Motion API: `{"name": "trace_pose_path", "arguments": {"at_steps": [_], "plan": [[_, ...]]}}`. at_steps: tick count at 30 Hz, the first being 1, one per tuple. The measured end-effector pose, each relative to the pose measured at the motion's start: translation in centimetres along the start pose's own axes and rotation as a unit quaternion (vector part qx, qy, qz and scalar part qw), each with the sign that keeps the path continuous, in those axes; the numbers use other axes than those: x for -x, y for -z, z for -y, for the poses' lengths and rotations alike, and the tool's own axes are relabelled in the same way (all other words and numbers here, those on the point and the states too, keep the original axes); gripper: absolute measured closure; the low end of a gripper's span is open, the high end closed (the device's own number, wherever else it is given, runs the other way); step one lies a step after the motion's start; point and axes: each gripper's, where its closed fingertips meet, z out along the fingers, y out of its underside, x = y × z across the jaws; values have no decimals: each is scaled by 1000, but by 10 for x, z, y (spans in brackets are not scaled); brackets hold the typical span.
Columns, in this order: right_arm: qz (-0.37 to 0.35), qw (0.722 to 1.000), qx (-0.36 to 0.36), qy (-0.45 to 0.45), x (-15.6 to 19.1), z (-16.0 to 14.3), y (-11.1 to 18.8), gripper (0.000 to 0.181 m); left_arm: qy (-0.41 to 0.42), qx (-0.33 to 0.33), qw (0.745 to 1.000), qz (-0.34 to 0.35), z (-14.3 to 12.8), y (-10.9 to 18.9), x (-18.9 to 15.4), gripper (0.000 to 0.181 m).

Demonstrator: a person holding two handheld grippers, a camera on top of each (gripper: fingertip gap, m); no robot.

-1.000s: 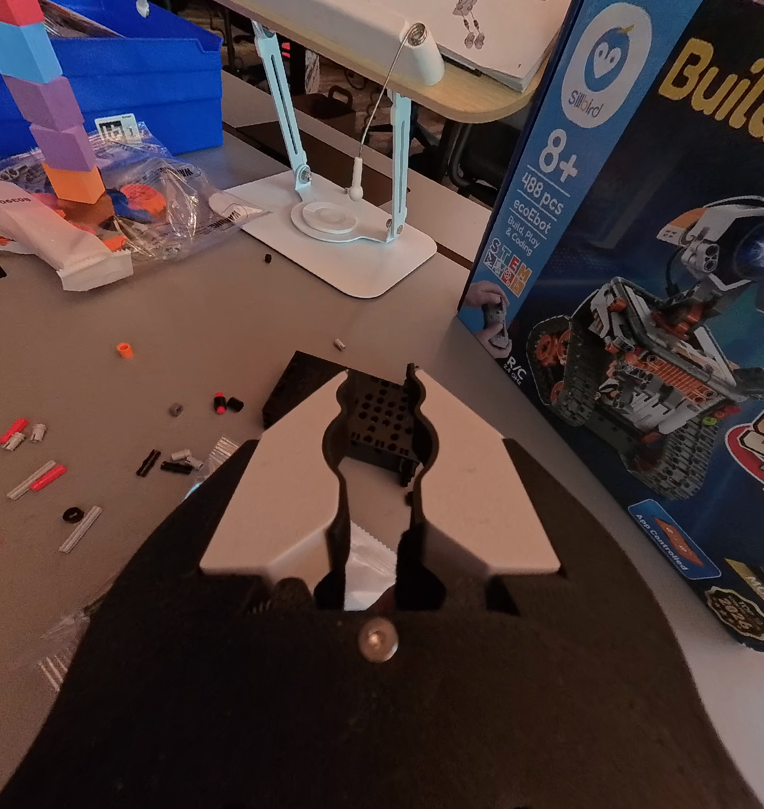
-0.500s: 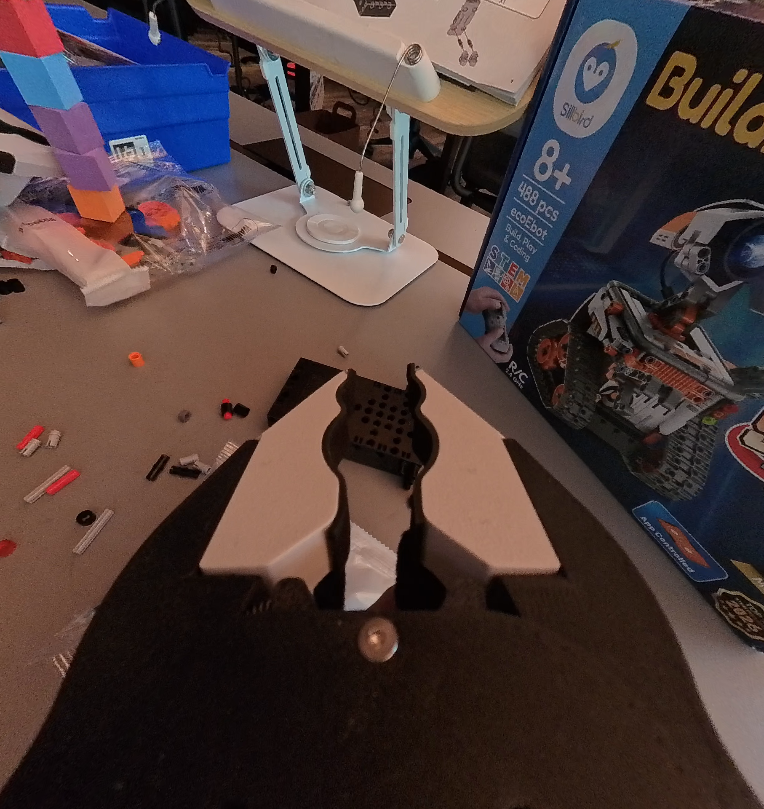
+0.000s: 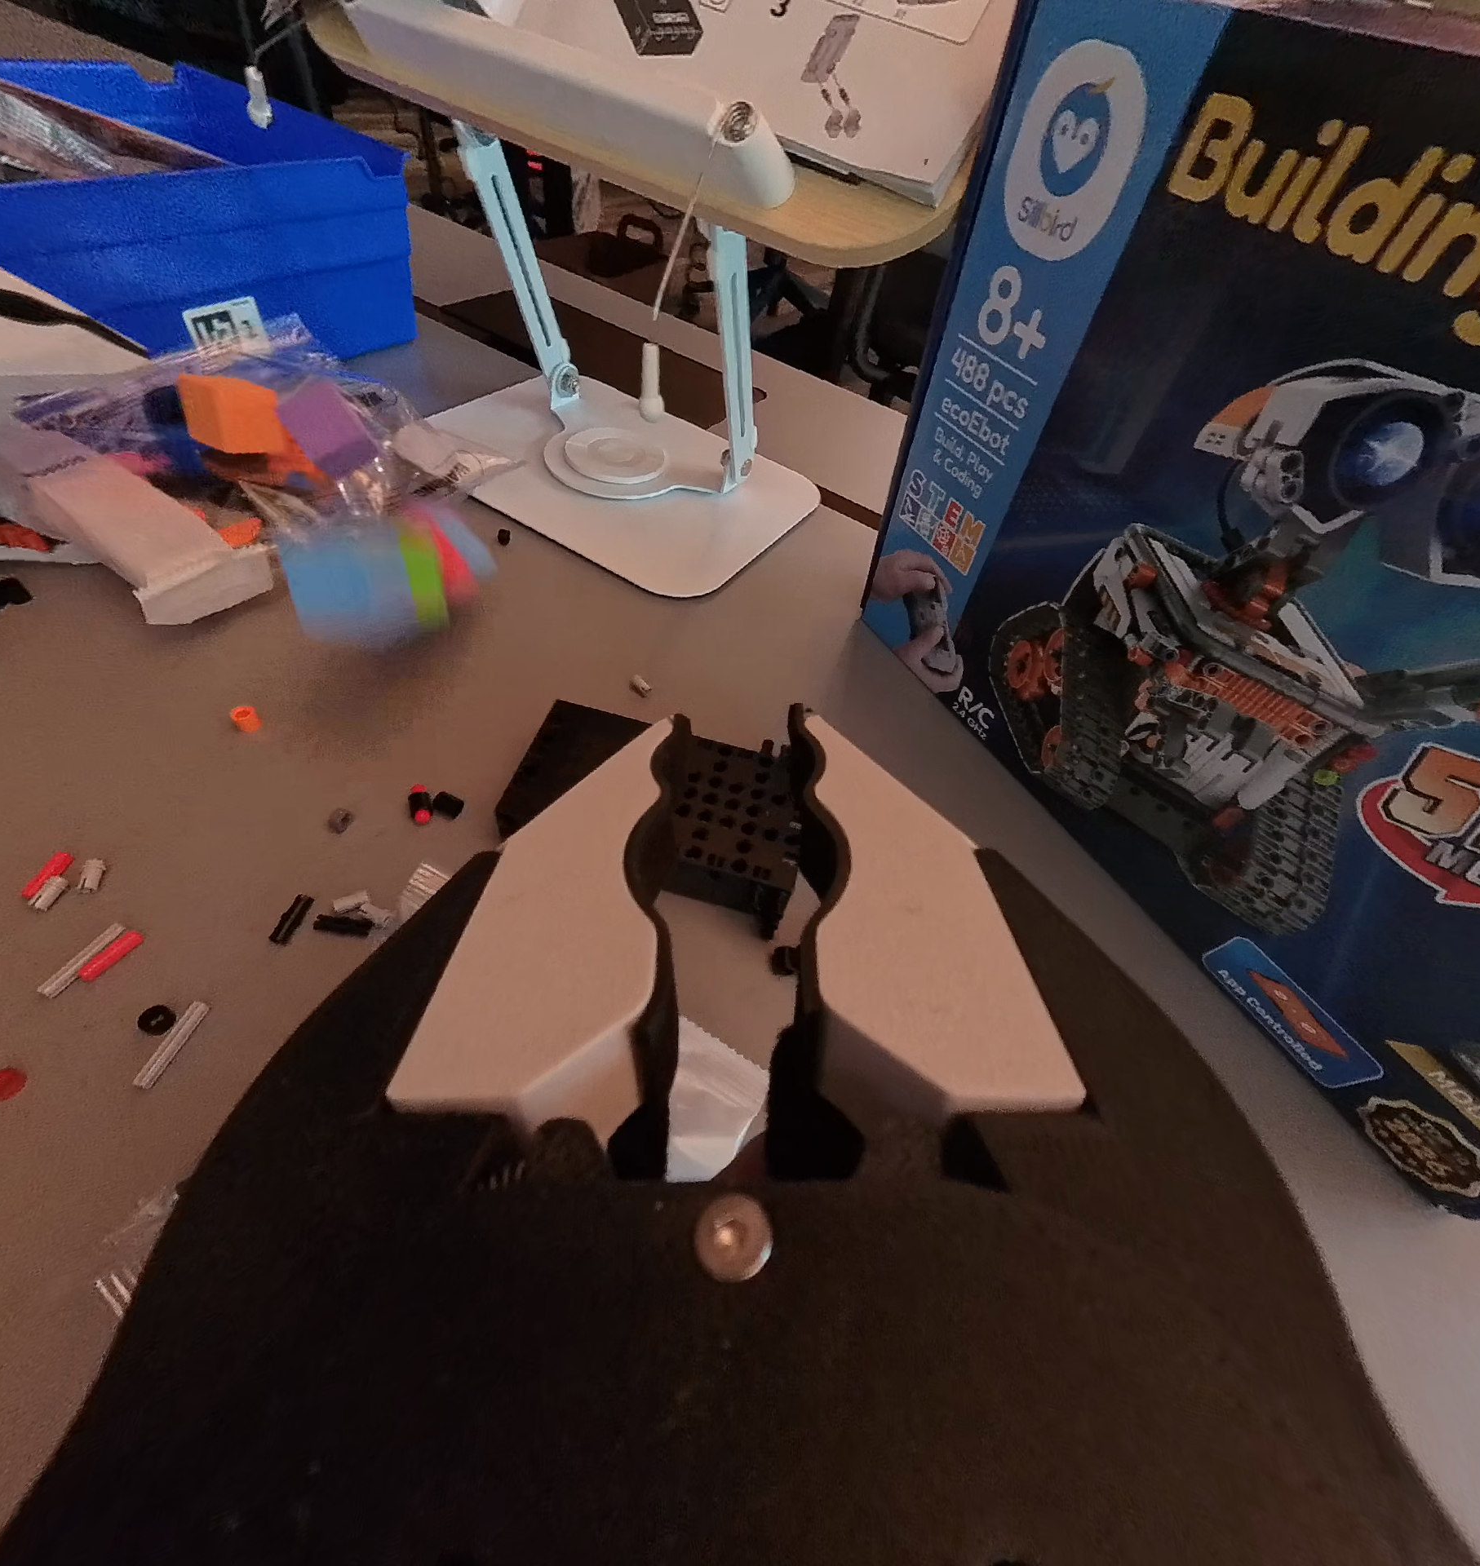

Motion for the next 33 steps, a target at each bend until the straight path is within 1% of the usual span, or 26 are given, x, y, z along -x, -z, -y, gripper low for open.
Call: {"name": "trace_pose_path", "arguments": {"at_steps": [4, 9, 13, 15, 17, 19, 21, 24, 27, 28, 29, 30, 33], "plan": [[-10, 1000, -1, -21, -9, -1, 2, 159, 19, -11, 1000, 4, 1, 6, 7, 181], [-25, 999, -8, -43, -21, -1, 7, 159, 20, -18, 1000, 3, 2, 8, 7, 181], [-23, 998, -14, -55, -25, -1, 8, 158, 30, -28, 999, 5, 5, 12, 12, 181], [-18, 998, -10, -52, -22, -2, 6, 156, 39, -33, 999, 5, 6, 14, 15, 178], [-9, 999, -3, -45, -16, -4, 3, 155, 49, -32, 998, -3, 6, 15, 14, 171], [-8, 1000, 6, -30, -12, -6, 0, 154, 64, -21, 997, -35, 5, 10, 5, 158], [-9, 1000, 10, -17, -9, -6, -2, 154, 58, -12, 997, -51, 7, 3, -3, 147], [-6, 1000, 15, -13, -7, -8, -4, 154, 56, 37, 995, -68, 2, -12, -13, 132], [-7, 1000, 19, -13, -8, -10, -5, 154, 60, 75, 993, -66, -2, -25, -16, 133], [-7, 1000, 20, -14, -8, -10, -5, 154, 63, 88, 992, -63, -5, -29, -16, 136], [-7, 1000, 22, -13, -8, -11, -6, 154, 70, 96, 991, -62, -7, -31, -16, 144], [-6, 1000, 23, -12, -8, -12, -6, 154, 76, 100, 990, -62, -8, -33, -16, 148], [0, 1000, 25, -8, -4, -11, -9, 155, 67, 93, 992, -58, -6, -31, -13, 149]]}}
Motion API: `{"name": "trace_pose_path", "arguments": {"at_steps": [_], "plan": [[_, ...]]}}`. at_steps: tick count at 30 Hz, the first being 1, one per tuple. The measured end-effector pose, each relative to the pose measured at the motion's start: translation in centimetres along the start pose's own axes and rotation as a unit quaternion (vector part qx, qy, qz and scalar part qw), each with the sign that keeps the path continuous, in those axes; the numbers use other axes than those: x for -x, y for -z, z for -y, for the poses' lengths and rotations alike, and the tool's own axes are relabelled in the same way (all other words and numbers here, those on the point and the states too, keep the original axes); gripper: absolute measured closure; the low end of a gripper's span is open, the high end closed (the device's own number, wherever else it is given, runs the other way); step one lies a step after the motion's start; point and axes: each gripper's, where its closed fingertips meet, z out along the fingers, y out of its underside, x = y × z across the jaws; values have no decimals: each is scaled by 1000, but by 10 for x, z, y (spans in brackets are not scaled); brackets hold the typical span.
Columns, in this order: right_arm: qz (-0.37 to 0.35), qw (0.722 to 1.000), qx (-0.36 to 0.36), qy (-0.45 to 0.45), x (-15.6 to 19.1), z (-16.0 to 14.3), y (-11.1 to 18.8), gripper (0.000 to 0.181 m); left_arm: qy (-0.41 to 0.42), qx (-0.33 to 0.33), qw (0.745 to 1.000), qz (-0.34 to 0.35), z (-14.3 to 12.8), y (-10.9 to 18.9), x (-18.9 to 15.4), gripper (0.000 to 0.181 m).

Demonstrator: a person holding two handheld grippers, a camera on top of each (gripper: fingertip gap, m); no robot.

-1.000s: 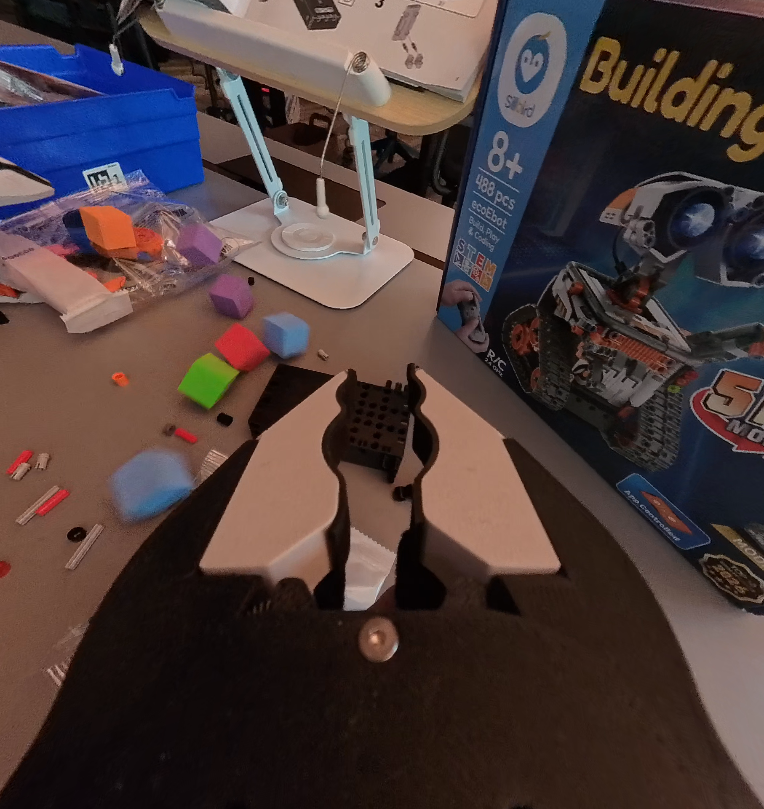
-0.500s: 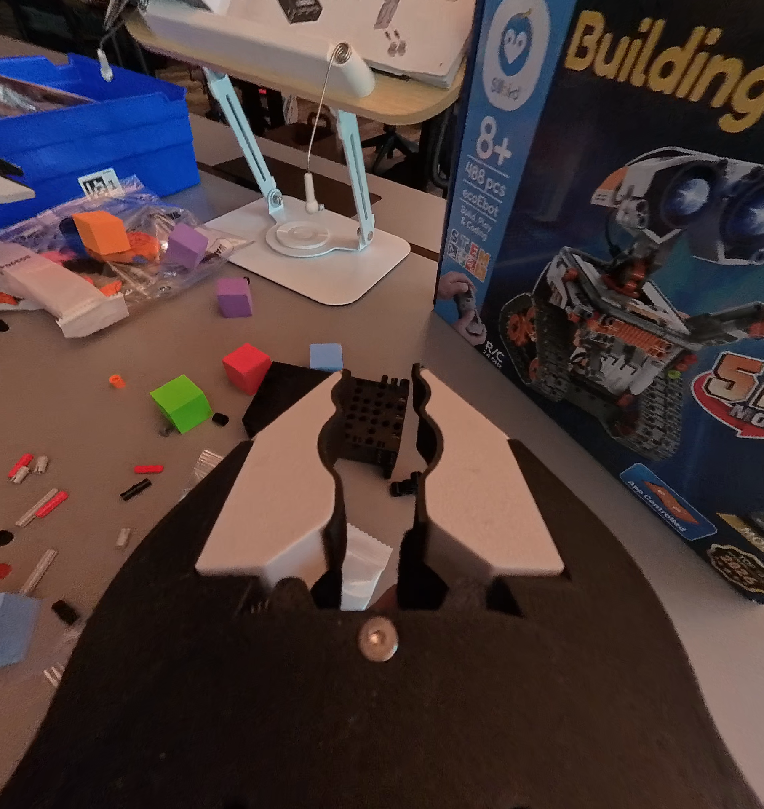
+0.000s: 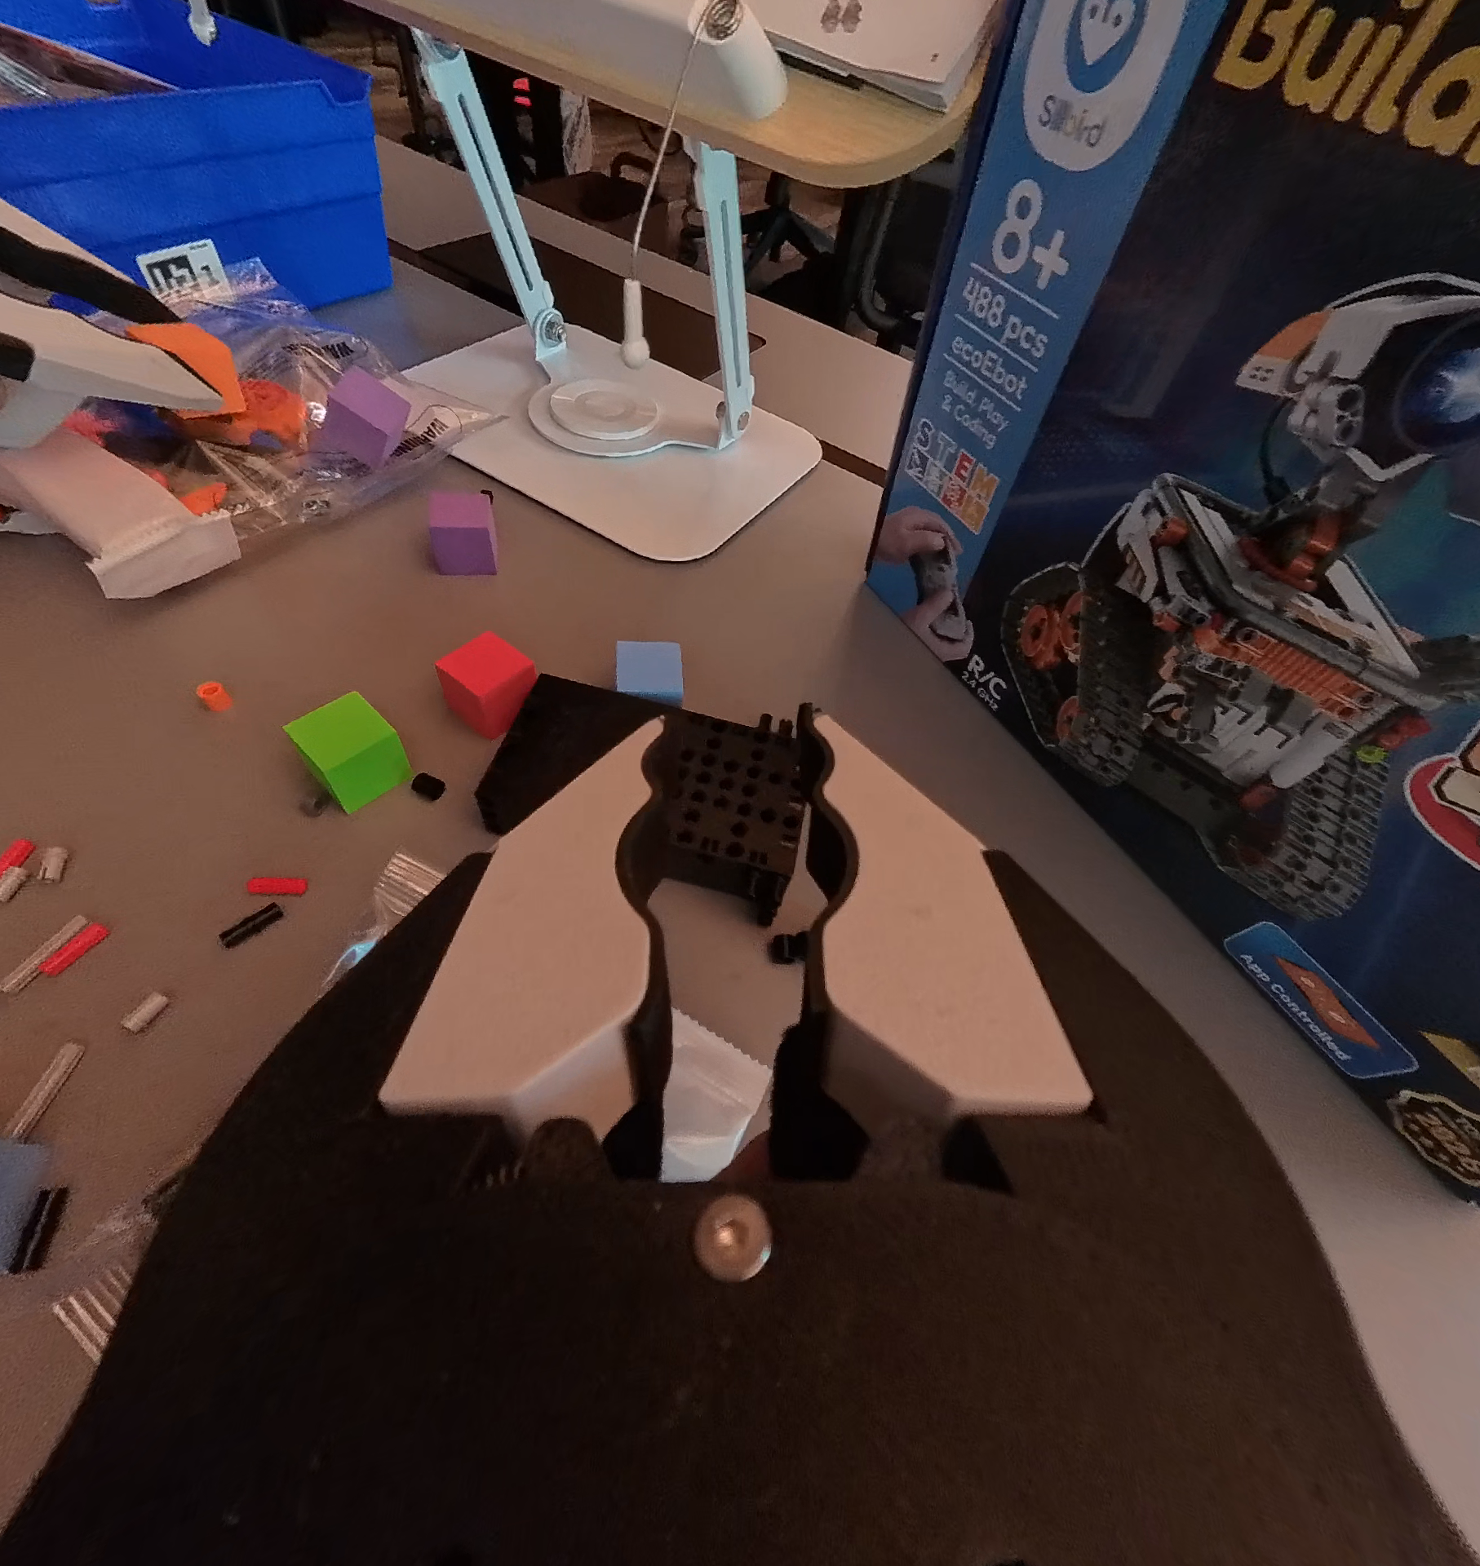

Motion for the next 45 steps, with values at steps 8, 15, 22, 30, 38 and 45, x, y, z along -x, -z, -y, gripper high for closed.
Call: {"name": "trace_pose_path", "arguments": {"at_steps": [8, 15, 22, 30, 38, 45], "plan": [[11, 1000, 6, 19, 13, 1, -6, 155, 45, -45, 998, 4, 6, 26, 30, 149], [82, 993, 23, 84, 68, 28, -29, 145, 53, -4, 998, -27, -19, 14, 15, 139], [177, 971, 66, 150, 141, 60, -98, 137, 54, -75, 996, -14, -5, 49, 29, 137], [238, 945, 136, 181, 170, 45, -187, 132, 66, -166, 983, 52, 4, 83, 69, 149], [259, 951, 129, 112, 176, 49, -206, 152, 105, -214, 969, 69, 11, 99, 86, 153], [267, 952, 98, 116, 180, 62, -196, 153, 110, -219, 967, 73, 10, 100, 88, 154]]}}
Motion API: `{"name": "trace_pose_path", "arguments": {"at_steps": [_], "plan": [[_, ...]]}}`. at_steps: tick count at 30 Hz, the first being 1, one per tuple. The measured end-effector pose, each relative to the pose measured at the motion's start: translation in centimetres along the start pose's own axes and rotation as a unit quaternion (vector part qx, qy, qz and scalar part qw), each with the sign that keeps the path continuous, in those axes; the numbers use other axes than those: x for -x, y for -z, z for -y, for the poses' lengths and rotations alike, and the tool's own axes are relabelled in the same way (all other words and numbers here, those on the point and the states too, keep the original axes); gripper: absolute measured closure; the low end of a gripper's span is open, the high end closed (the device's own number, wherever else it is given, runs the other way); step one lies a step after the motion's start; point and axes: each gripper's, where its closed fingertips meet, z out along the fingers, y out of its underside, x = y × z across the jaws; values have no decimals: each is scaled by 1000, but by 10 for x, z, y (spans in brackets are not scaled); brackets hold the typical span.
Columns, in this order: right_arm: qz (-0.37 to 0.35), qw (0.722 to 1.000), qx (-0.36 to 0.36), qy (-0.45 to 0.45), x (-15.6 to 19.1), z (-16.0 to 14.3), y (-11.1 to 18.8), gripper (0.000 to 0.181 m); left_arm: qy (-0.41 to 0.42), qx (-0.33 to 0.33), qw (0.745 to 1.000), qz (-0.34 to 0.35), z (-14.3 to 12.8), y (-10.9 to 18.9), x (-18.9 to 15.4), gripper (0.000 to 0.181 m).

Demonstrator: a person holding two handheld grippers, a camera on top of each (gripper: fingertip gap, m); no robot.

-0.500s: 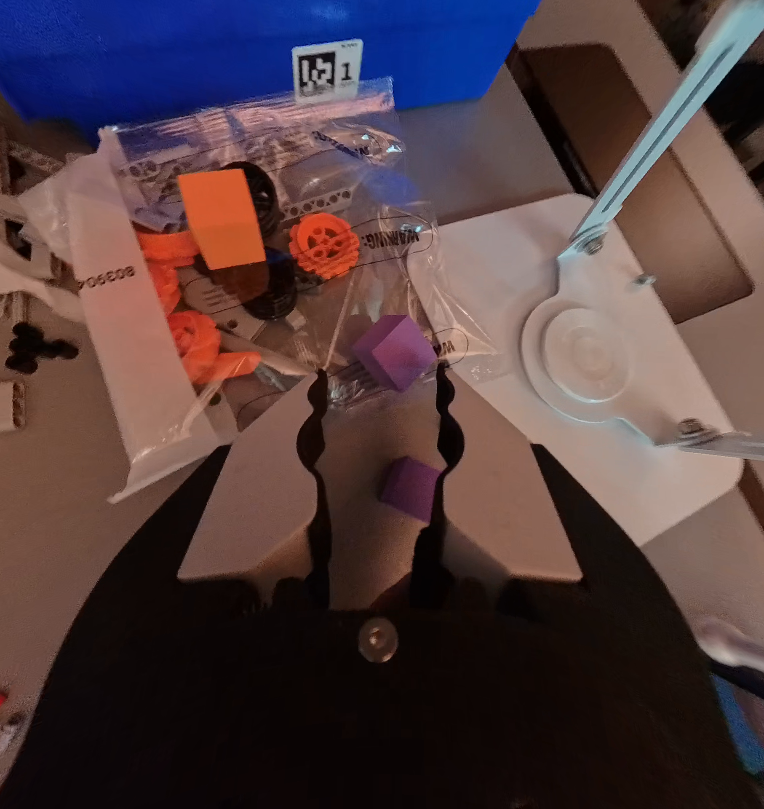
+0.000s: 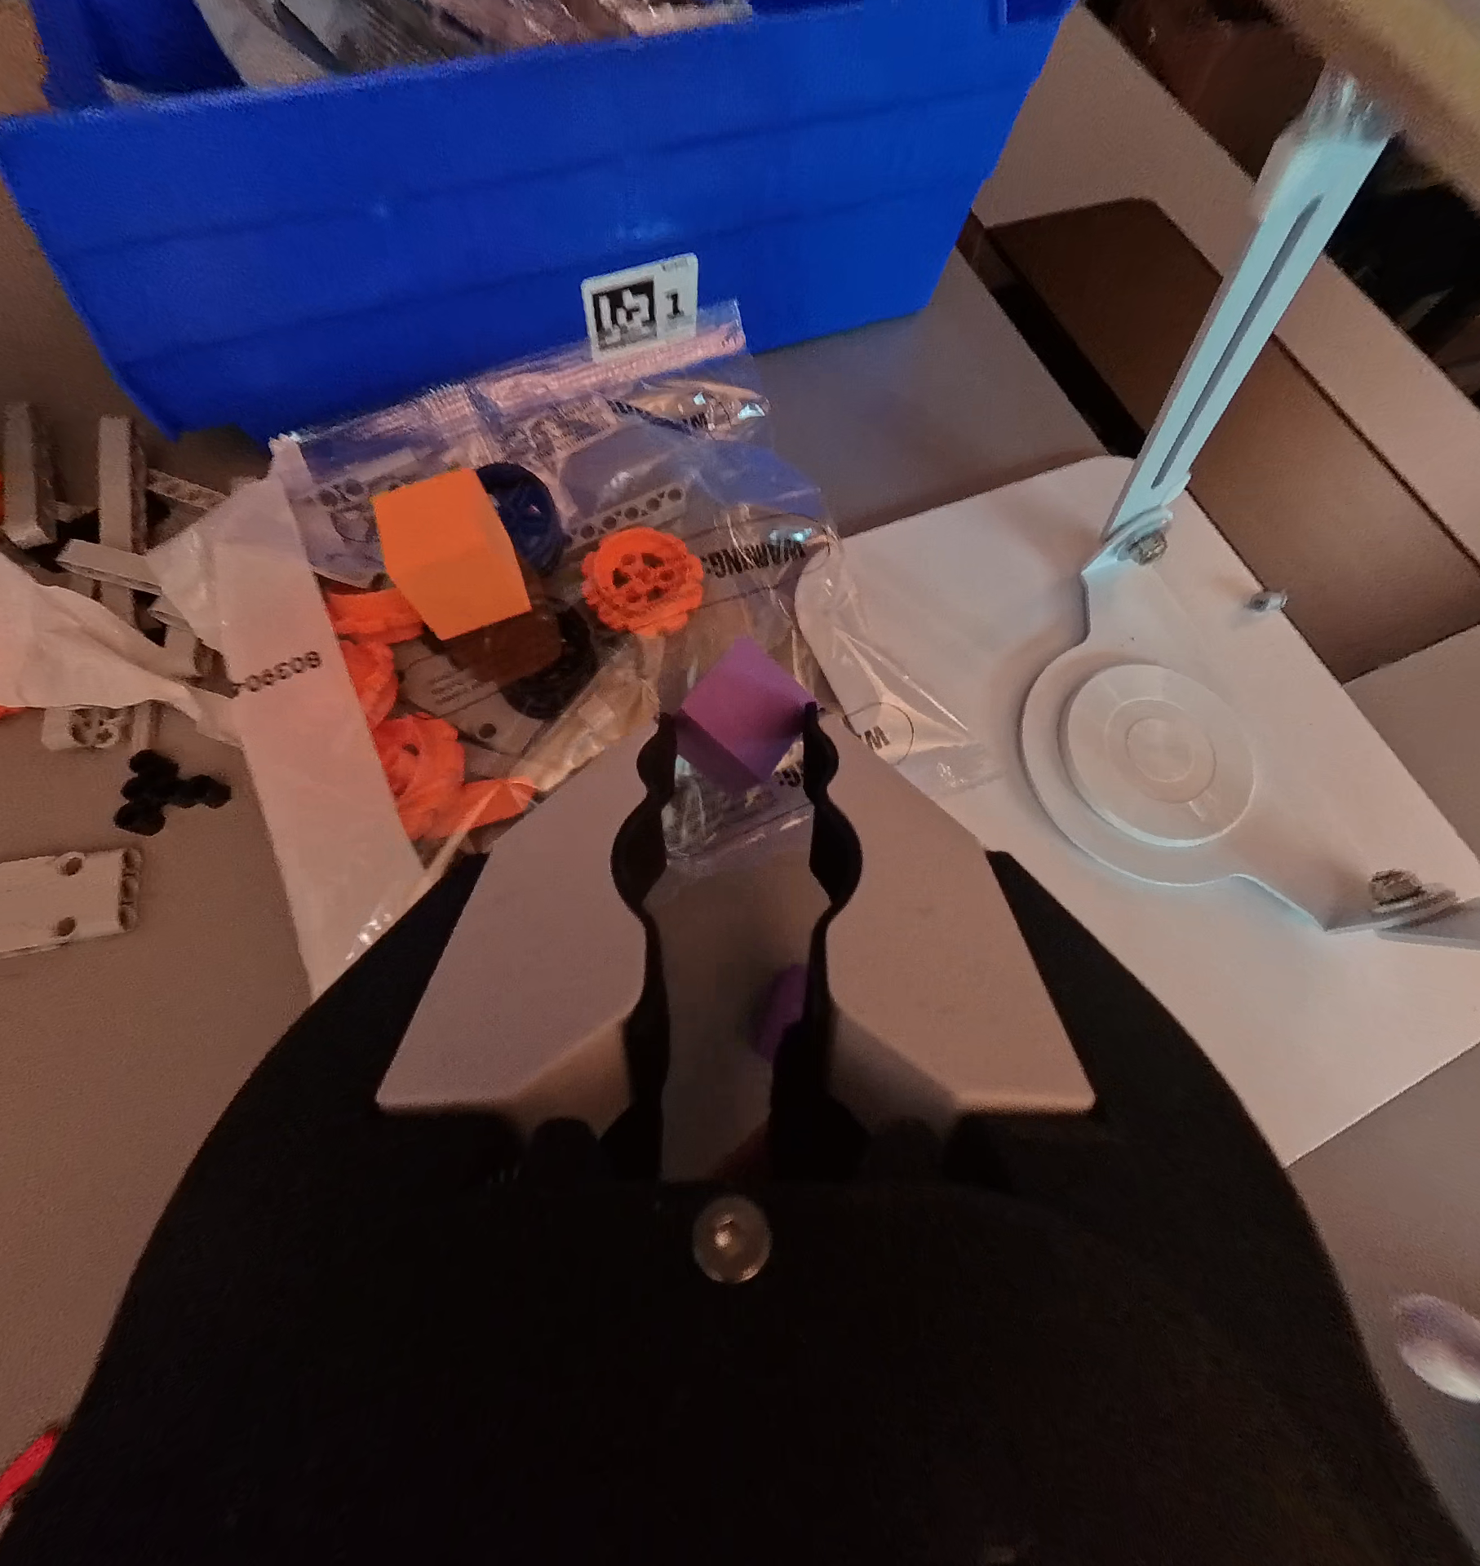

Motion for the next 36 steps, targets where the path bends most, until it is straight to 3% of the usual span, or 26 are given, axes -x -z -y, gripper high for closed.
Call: {"name": "trace_pose_path", "arguments": {"at_steps": [6, 11, 20, 28, 33, 36], "plan": [[21, 997, -27, 71, 26, 36, 20, 153, 6, -3, 1000, 14, 1, 2, 6, 154], [36, 986, 4, 160, 55, 59, 16, 153, 12, -6, 1000, 25, 1, 3, 12, 155], [46, 973, 91, 206, 70, 44, -16, 152, 21, -4, 1000, 22, -2, 3, 14, 155], [48, 972, 92, 209, 72, 46, -16, 151, 23, -4, 1000, 20, -2, 3, 14, 154], [37, 971, 107, 209, 68, 40, -19, 132, 24, -3, 1000, 20, -3, 4, 13, 155], [35, 974, 89, 205, 67, 45, -12, 130, 23, -4, 1000, 19, -3, 4, 13, 155]]}}
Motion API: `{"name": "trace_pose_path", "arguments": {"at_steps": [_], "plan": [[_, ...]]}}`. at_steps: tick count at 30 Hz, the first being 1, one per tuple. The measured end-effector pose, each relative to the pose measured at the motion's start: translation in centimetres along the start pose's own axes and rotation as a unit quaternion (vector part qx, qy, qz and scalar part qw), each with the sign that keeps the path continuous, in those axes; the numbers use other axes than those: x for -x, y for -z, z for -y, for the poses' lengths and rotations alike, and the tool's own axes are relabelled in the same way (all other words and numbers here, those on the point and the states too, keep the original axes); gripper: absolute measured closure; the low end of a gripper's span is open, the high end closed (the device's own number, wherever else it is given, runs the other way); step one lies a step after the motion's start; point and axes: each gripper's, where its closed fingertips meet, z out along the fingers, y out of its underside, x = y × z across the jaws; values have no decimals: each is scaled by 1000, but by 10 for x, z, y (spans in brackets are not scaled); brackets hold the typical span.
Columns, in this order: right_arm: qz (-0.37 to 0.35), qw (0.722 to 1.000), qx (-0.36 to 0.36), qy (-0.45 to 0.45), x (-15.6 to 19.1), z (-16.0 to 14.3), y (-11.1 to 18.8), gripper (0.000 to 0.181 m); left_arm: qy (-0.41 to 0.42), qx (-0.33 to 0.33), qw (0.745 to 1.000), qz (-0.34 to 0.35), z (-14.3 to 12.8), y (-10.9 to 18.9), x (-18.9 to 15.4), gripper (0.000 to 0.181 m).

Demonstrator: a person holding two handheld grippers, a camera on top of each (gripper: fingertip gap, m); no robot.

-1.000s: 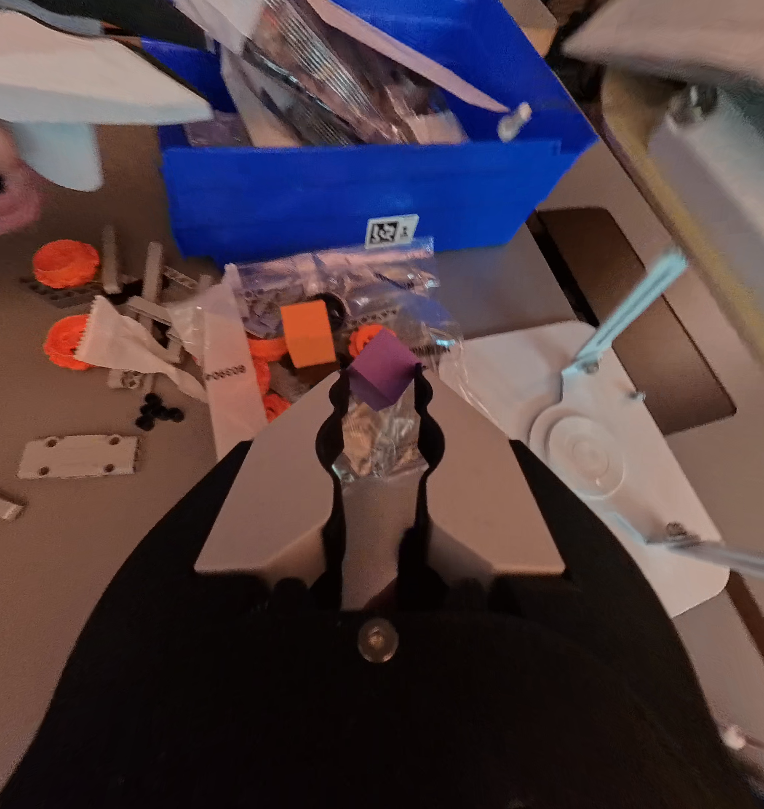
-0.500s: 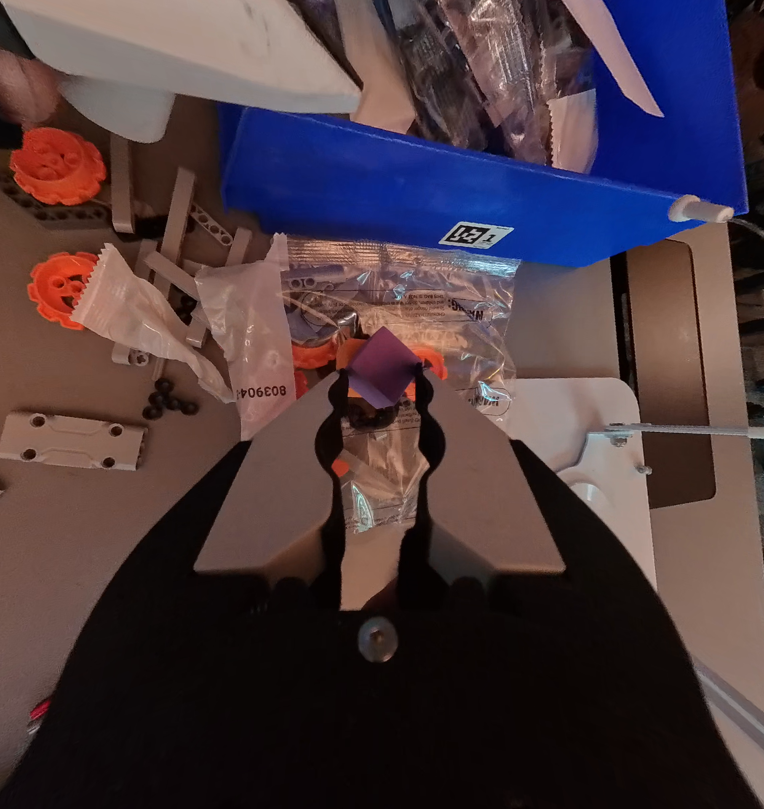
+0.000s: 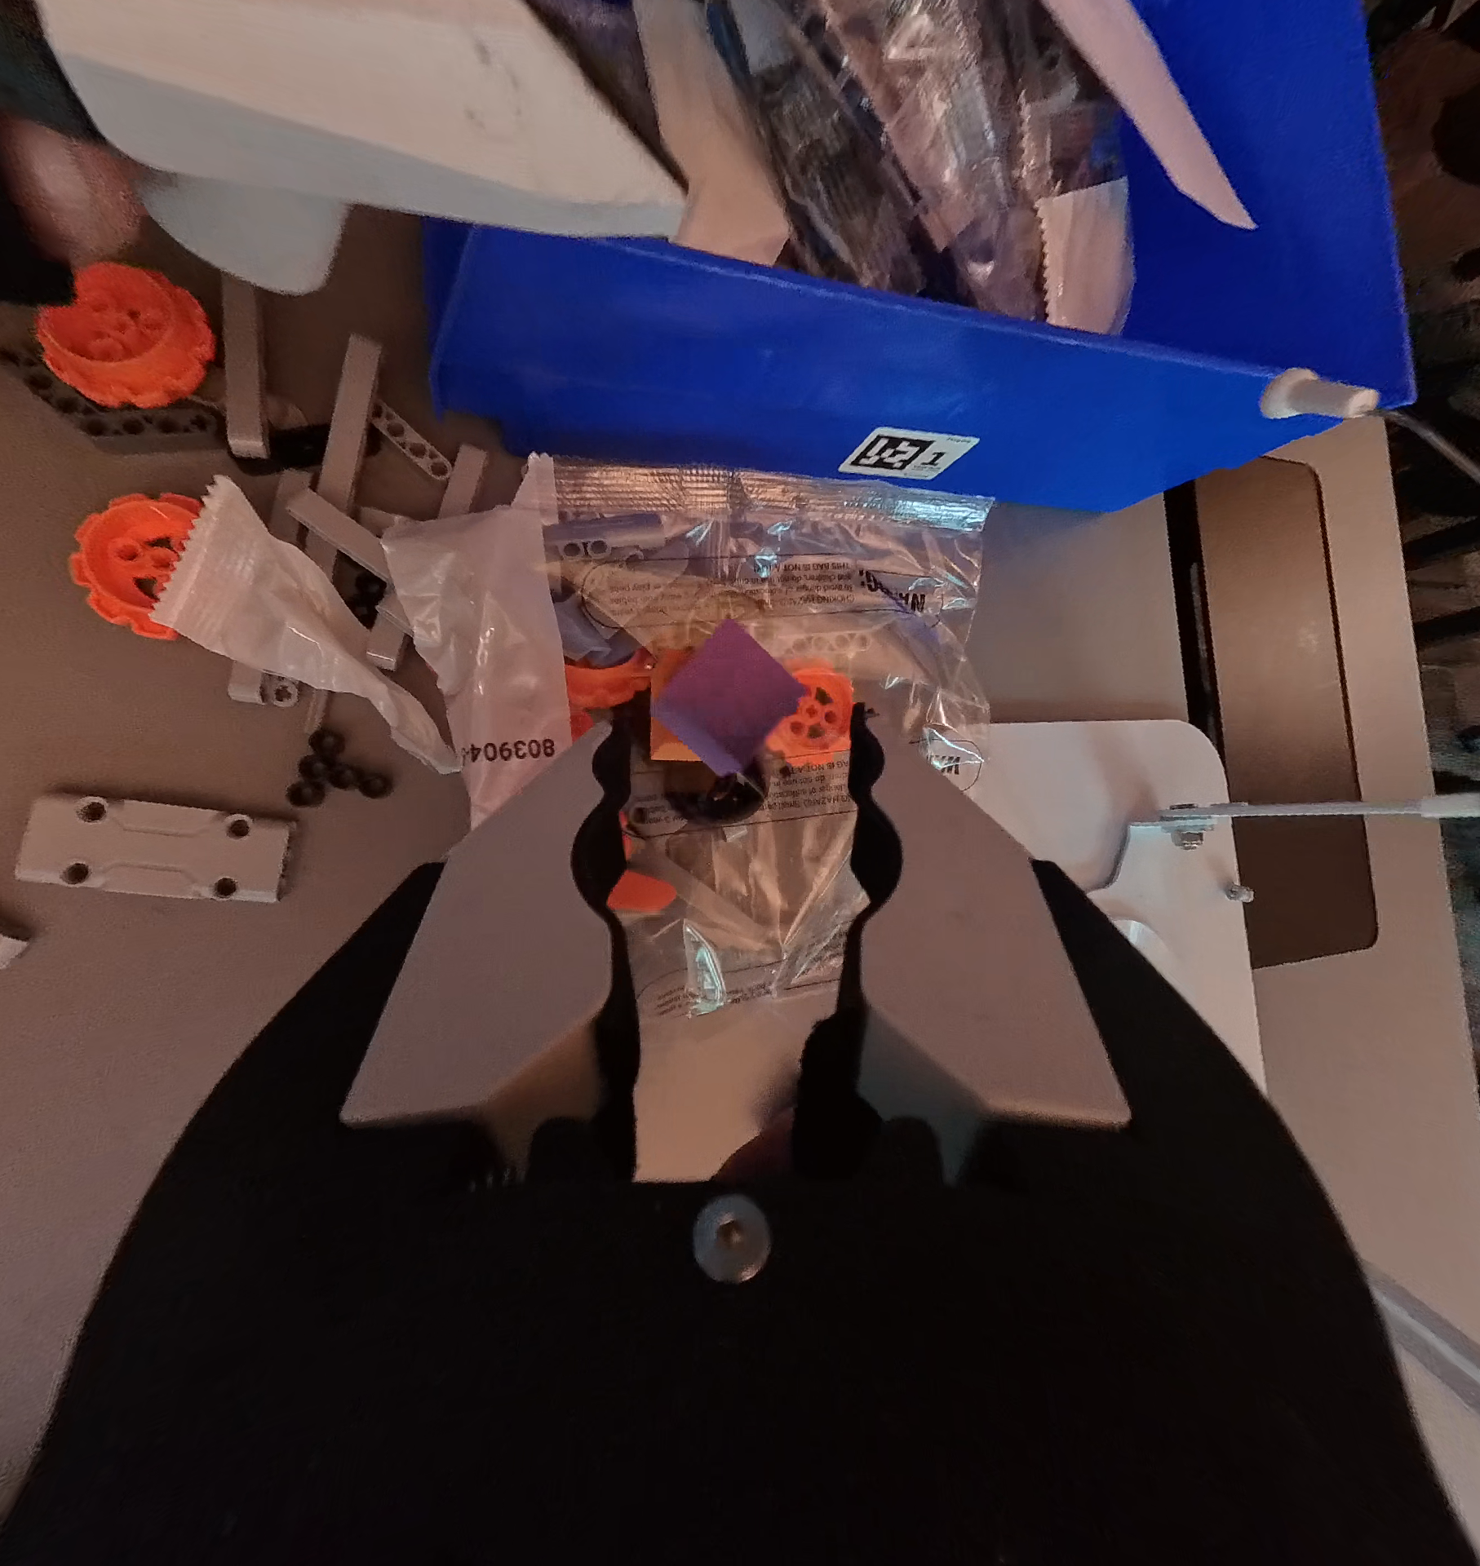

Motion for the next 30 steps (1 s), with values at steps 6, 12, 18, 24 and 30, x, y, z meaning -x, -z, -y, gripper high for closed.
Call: {"name": "trace_pose_path", "arguments": {"at_steps": [6, 12, 18, 24, 30], "plan": [[-25, 999, -18, -32, -16, -8, 26, 132, -1, -1, 1000, 0, 0, 0, -1, 154], [-75, 988, 68, -119, -35, -85, 35, 132, 1, -3, 1000, 0, 2, 0, -1, 154], [-89, 970, 128, -185, -37, -144, 20, 134, -2, 0, 1000, -1, 0, 0, -4, 154], [-91, 973, 99, -187, -40, -138, 25, 154, 2, -1, 1000, 3, 1, 0, -1, 154], [-48, 990, -25, -129, -31, -32, 49, 154, 2, 0, 1000, 8, 1, -2, -1, 154]]}}
